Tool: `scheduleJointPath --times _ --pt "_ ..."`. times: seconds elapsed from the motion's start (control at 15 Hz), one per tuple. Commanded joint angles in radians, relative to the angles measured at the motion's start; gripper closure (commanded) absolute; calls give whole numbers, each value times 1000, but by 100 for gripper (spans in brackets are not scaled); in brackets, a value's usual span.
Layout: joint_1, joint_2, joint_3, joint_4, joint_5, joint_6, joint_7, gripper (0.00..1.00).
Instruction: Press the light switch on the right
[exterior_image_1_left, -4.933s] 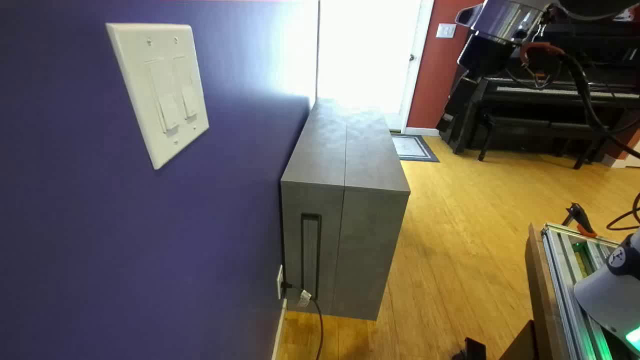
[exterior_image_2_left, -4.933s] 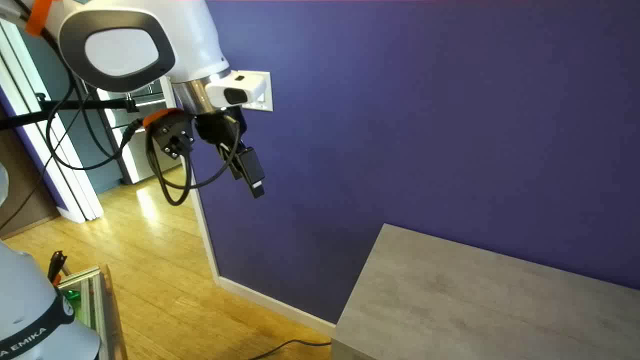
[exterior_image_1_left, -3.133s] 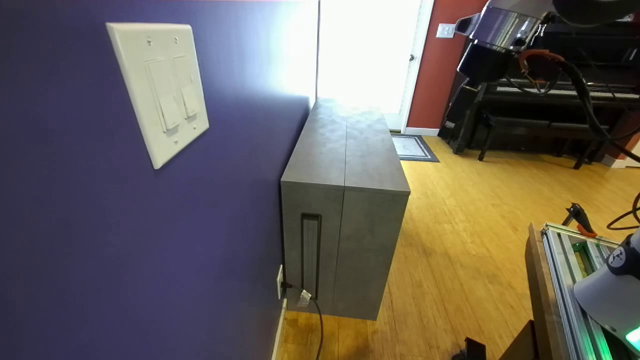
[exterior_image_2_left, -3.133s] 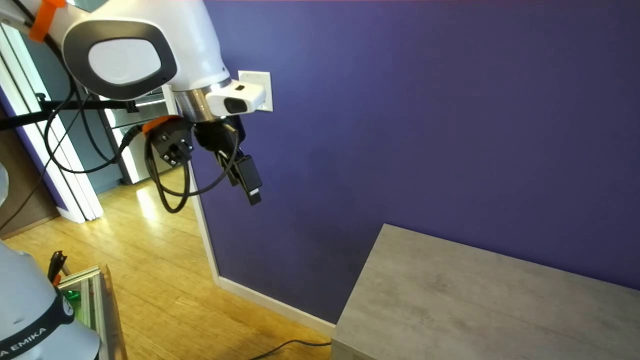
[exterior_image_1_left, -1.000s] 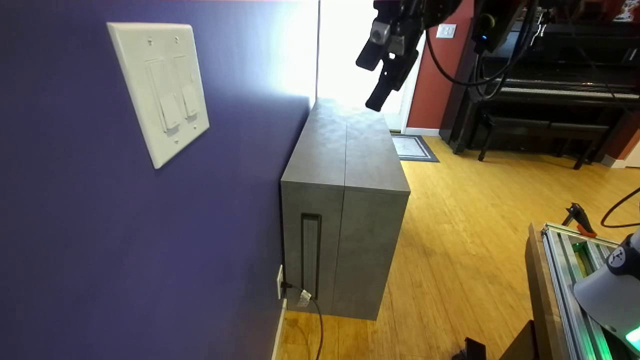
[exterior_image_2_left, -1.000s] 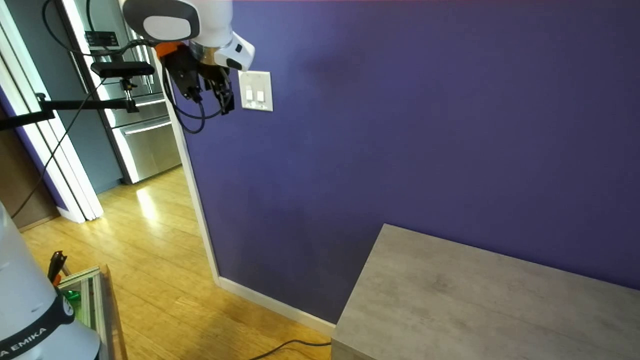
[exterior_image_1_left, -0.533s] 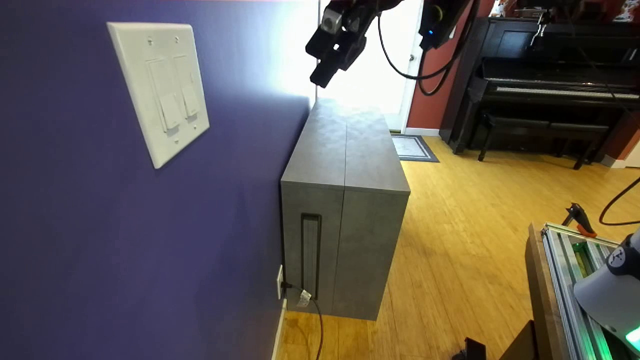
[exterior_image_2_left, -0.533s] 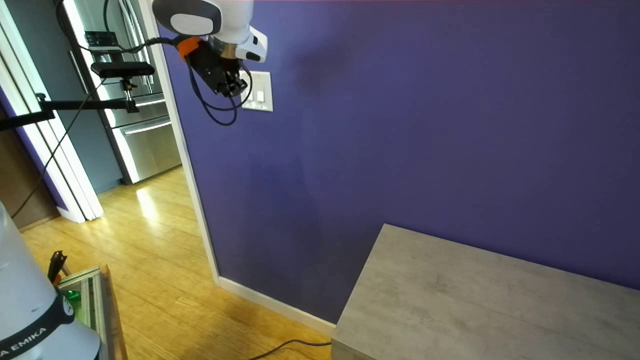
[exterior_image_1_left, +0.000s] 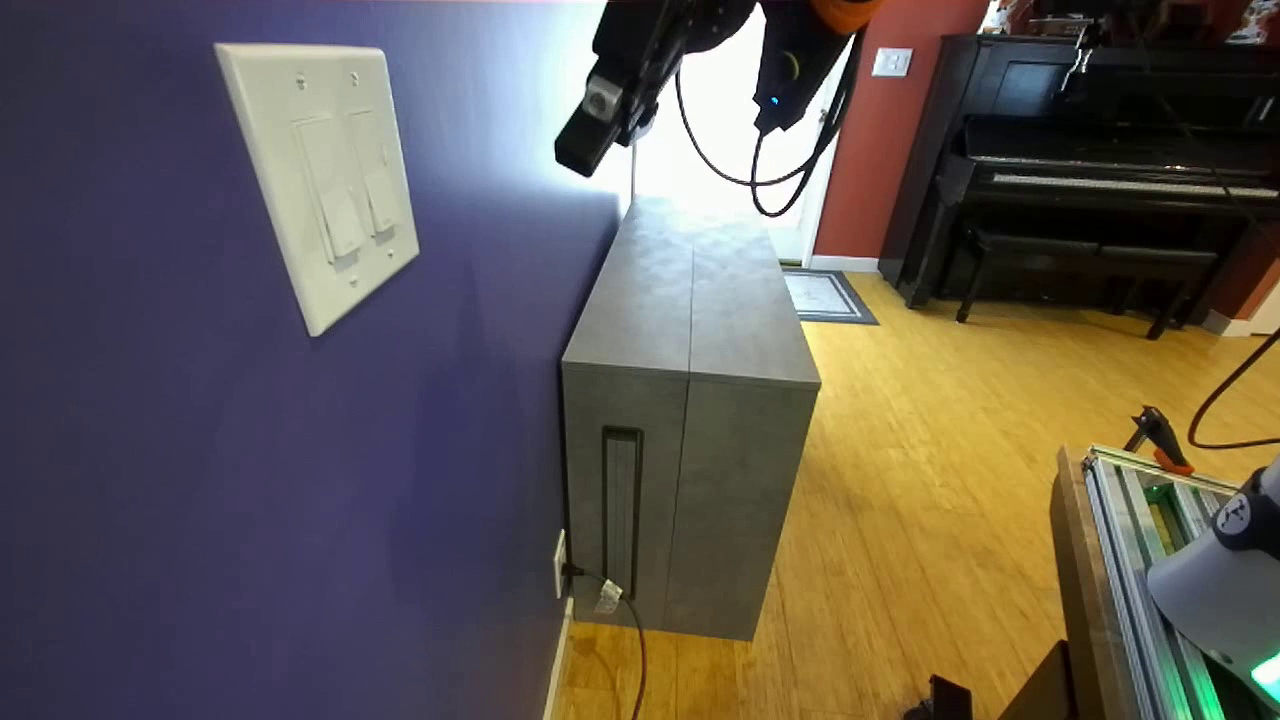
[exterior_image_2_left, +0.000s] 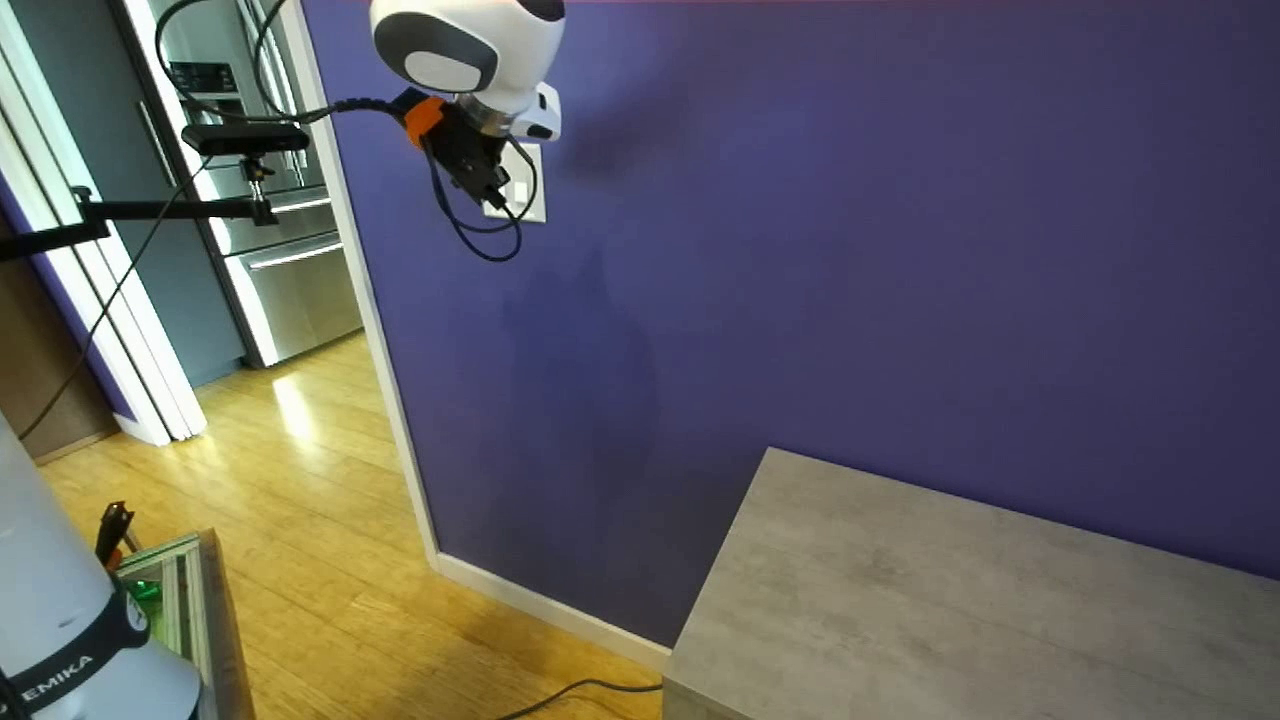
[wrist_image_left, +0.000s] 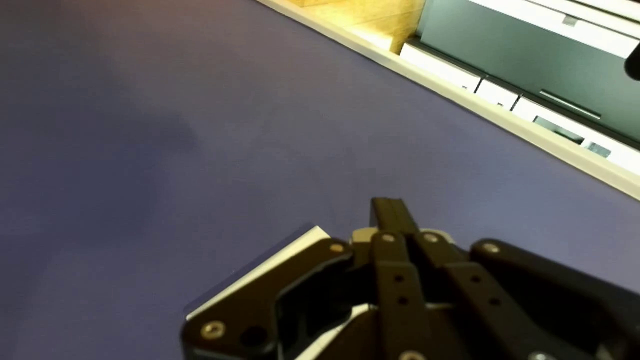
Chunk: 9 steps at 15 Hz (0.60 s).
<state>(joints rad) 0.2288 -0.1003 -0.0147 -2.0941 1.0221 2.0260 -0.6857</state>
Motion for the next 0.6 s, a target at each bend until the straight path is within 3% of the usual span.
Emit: scheduleJointPath --times 0.0,0.4,0.47,0.53 --pt "-54 83 34 94 32 -52 -35 100" --pt "-91 172 58 203 28 -114 -38 100" --pt "-89 135 65 148 1 -63 -20 99" --pt "-93 146 67 164 0 -77 -20 99"
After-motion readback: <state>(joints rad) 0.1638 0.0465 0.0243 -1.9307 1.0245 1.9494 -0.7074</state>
